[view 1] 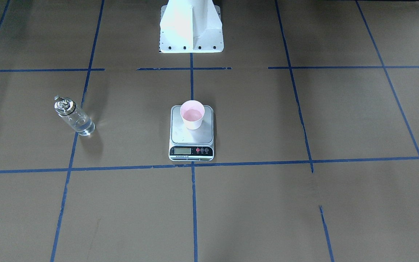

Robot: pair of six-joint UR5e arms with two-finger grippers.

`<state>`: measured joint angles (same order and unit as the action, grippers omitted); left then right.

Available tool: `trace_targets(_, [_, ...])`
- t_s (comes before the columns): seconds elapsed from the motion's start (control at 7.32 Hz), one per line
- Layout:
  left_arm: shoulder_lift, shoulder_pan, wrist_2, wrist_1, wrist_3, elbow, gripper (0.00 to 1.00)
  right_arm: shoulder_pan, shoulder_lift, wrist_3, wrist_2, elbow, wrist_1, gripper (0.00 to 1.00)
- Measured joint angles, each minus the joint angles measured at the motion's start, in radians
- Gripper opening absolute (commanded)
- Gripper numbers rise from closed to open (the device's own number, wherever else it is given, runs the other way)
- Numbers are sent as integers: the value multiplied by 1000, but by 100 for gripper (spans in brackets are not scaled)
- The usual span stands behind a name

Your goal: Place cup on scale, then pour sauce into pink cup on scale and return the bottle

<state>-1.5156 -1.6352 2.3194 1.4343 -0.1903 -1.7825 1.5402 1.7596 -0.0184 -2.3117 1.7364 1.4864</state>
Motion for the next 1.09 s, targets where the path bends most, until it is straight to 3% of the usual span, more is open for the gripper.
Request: trace_targets(1.09, [0, -1, 0, 0, 1, -3, 100, 0, -3, 2, 1, 12, 0, 100])
